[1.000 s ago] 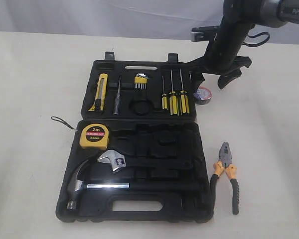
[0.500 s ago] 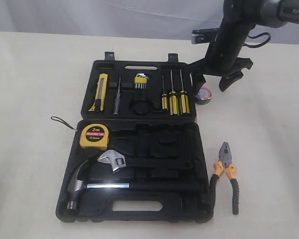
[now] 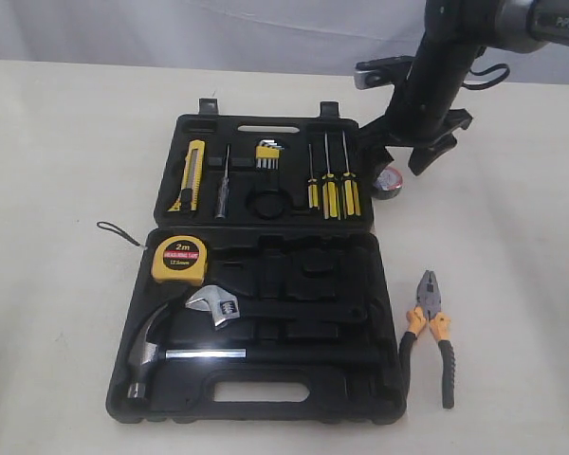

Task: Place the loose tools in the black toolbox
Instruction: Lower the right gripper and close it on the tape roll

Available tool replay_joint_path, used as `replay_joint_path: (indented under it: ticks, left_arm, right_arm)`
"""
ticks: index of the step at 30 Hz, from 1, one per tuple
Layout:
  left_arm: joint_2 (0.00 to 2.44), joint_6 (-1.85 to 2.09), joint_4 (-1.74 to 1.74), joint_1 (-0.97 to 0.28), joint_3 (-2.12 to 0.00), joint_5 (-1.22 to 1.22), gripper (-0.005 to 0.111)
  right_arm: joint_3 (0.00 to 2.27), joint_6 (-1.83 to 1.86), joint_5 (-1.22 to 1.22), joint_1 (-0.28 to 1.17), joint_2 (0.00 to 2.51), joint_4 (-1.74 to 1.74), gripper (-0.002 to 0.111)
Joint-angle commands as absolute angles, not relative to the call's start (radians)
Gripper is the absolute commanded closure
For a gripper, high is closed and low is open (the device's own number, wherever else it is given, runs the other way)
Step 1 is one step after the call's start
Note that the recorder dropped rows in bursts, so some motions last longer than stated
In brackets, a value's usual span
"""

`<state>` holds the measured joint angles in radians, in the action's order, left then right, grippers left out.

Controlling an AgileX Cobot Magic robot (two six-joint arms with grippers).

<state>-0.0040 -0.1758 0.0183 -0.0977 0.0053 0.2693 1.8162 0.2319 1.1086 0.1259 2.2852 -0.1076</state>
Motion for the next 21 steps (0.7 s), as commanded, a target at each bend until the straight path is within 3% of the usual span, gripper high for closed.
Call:
replay_joint_path:
  ticks: [1, 21]
  left_arm:
    - [0.000, -0.177, 0.022, -0.103, 0.000, 0.270, 0.107]
    - [0.000, -0.177, 0.022, -0.103, 0.000, 0.270, 0.107]
  right_arm:
    - [1.813, 0.324, 1.087, 0.121, 2.274, -0.117, 0.036]
    - [1.813, 0.459, 1.130, 0.060, 2.273, -0.199, 0.041]
